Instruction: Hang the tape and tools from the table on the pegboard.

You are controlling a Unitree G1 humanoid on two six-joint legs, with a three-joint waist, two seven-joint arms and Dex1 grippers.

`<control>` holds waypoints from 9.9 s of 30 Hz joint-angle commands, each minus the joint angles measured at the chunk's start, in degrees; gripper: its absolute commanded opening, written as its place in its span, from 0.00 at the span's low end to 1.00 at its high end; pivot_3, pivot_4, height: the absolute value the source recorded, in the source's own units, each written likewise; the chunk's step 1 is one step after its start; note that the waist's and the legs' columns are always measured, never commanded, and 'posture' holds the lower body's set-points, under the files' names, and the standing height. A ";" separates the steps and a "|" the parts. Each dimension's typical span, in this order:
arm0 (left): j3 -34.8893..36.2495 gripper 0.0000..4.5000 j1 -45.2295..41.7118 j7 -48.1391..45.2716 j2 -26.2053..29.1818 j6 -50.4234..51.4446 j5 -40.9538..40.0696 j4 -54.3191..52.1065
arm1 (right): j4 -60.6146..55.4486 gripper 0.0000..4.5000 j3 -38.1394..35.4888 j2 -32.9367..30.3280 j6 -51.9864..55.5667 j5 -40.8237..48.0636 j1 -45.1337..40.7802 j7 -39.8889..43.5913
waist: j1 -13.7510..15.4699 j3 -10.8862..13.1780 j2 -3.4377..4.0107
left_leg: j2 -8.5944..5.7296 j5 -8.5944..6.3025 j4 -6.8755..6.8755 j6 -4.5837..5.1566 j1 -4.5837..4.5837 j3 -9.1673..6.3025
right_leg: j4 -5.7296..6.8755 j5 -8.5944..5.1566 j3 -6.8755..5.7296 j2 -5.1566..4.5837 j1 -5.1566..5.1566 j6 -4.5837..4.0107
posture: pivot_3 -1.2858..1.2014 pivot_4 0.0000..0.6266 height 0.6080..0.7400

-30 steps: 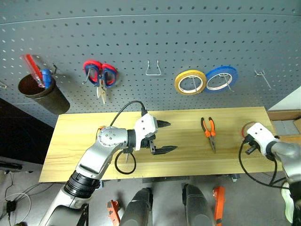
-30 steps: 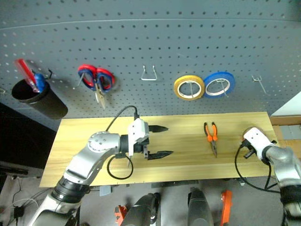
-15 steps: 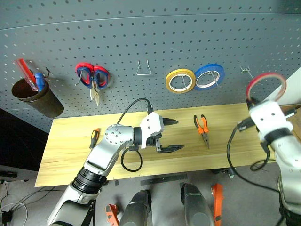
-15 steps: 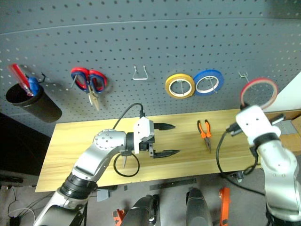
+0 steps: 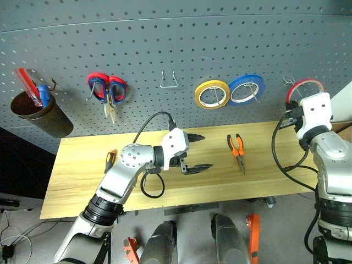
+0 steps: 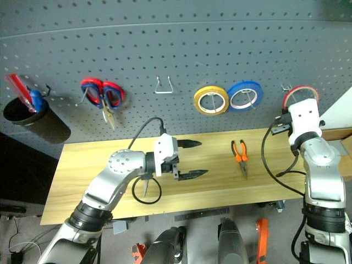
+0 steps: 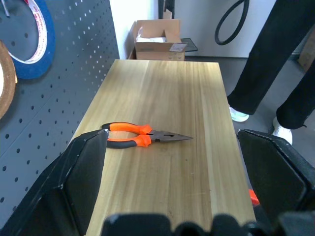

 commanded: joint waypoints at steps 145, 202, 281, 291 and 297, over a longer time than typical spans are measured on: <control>32.83 1.00 23.04 17.26 1.50 -7.95 -15.83 -9.51 | 56.08 0.42 26.29 37.58 -54.49 -5.87 -46.84 -12.19 | 0.49 -0.41 -0.51 | 1.10 0.22 -0.02 -0.70 -0.08 0.94 | 0.78 1.02 -0.01 0.74 -1.63 -0.87 | 0.55 0.38 1.00; 19.01 1.00 12.52 48.24 -8.89 43.35 4.49 7.99 | -27.37 0.86 28.21 12.32 32.45 29.83 -6.13 1.26 | 1.86 -0.43 -0.56 | 1.18 0.24 0.08 -0.73 -0.06 1.08 | 0.87 1.19 -0.01 0.81 -1.64 -1.03 | 0.50 0.48 1.00; 34.09 0.10 20.06 41.43 -3.97 8.00 -1.15 -20.14 | -18.74 0.87 27.41 -5.05 3.60 19.41 -12.13 29.06 | 3.33 -0.88 -1.13 | 1.24 0.23 0.08 -0.72 -0.08 1.53 | 0.44 1.33 -0.09 0.77 -1.50 -0.95 | 0.50 0.40 1.00; 35.37 0.88 26.05 39.25 -3.05 7.91 -2.29 -18.40 | -20.70 0.87 27.62 -2.63 9.39 21.33 -10.43 25.44 | 3.11 -0.87 -1.13 | 1.29 0.23 0.07 -0.72 -0.06 1.51 | 0.46 1.33 -0.06 0.78 -1.51 -0.95 | 0.49 0.43 1.00; 38.14 0.95 29.30 37.39 2.44 12.43 -1.61 -9.97 | -23.81 0.87 33.04 3.37 20.49 20.44 -8.66 17.84 | 3.06 -0.86 -1.11 | 1.47 0.23 0.07 -0.72 -0.03 1.48 | 0.48 1.39 -0.07 0.89 -1.52 -1.05 | 0.50 0.44 1.00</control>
